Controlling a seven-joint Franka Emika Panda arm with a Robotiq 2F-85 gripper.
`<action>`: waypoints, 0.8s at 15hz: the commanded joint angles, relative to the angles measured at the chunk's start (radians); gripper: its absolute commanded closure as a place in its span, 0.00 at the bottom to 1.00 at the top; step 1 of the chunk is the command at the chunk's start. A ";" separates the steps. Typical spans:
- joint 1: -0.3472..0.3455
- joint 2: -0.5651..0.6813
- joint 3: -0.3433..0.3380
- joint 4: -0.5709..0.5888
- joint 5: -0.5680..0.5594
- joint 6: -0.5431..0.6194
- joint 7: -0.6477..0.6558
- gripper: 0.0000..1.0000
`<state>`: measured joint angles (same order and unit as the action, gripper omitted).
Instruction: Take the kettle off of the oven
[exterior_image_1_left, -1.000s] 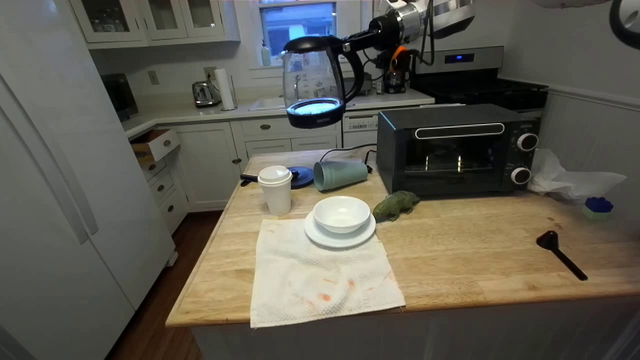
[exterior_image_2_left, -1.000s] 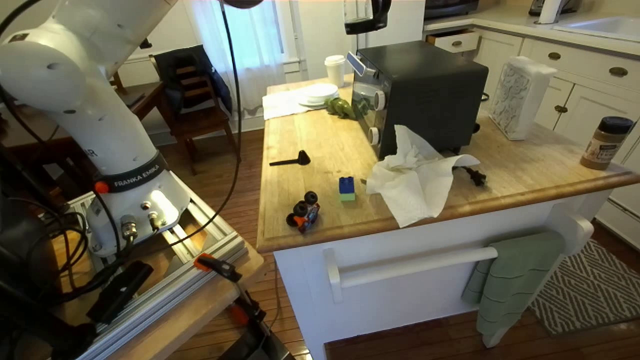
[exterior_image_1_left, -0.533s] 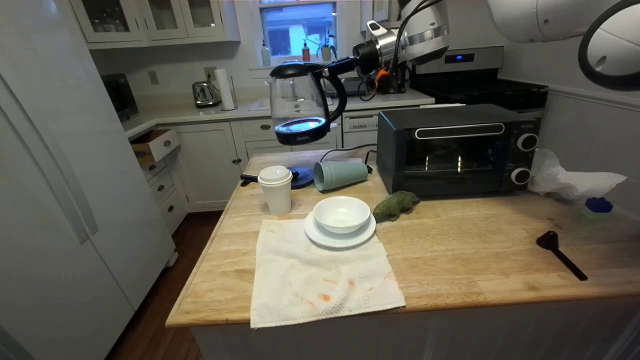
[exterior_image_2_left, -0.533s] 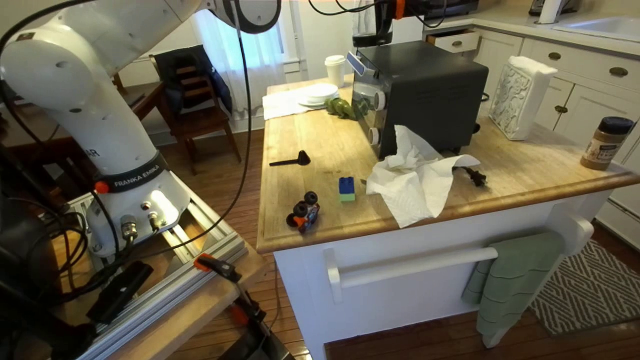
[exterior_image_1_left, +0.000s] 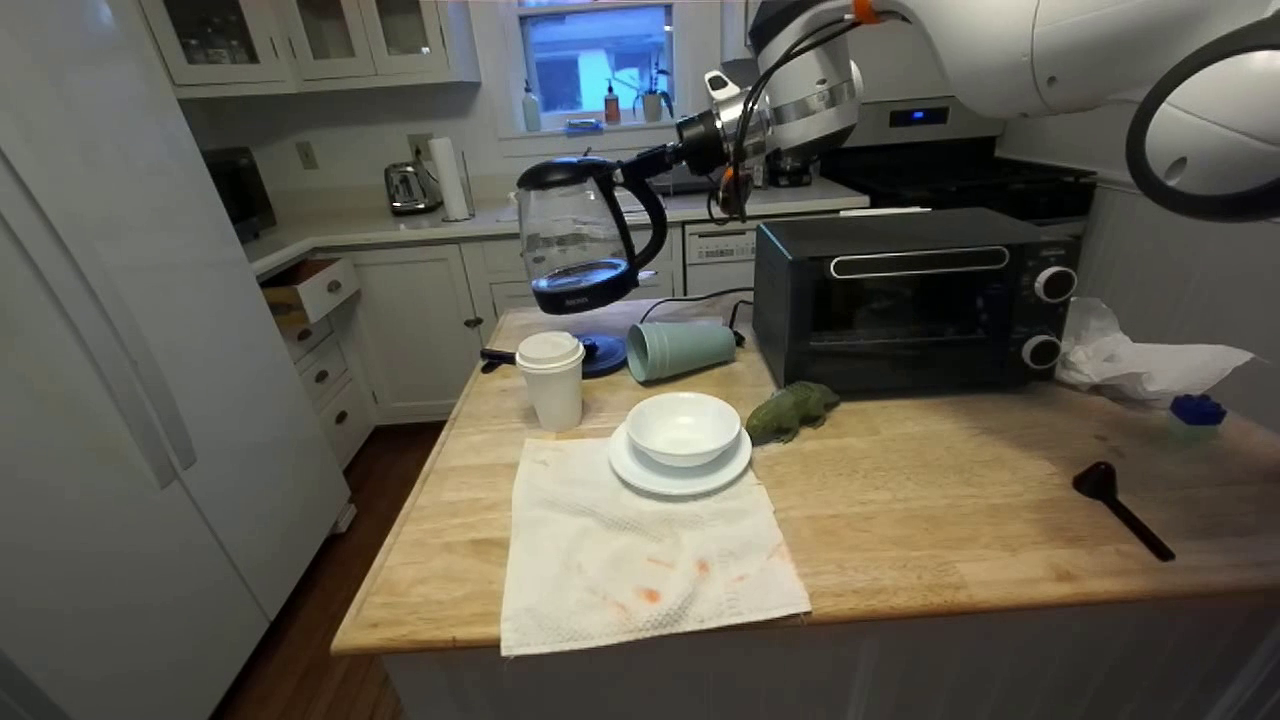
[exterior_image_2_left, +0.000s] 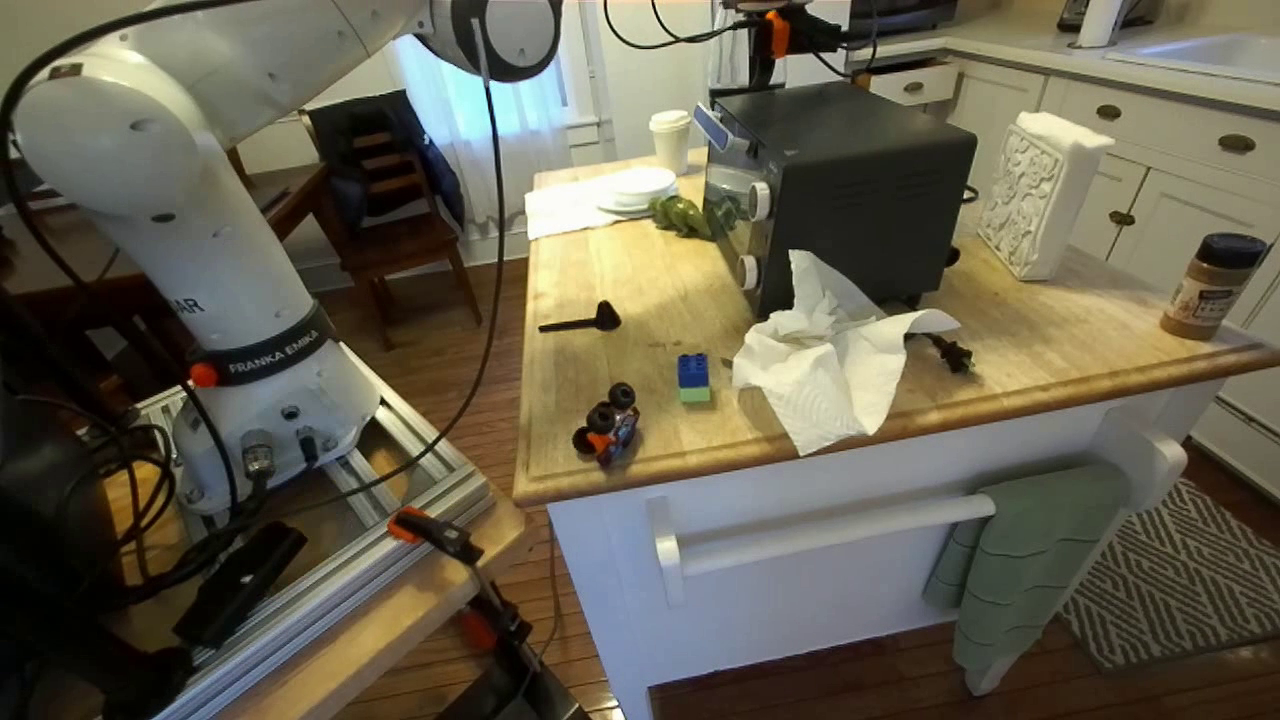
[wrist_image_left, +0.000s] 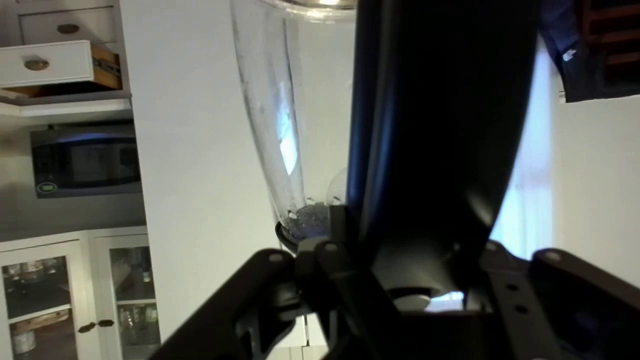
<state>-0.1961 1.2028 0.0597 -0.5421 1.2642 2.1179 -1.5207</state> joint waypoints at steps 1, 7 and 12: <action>0.040 0.040 -0.032 0.089 -0.029 0.090 0.063 0.81; 0.075 0.082 -0.050 0.102 -0.061 0.161 0.088 0.81; 0.083 0.107 -0.044 0.112 -0.056 0.190 0.075 0.81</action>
<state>-0.1197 1.2713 0.0083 -0.5257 1.2058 2.2823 -1.4807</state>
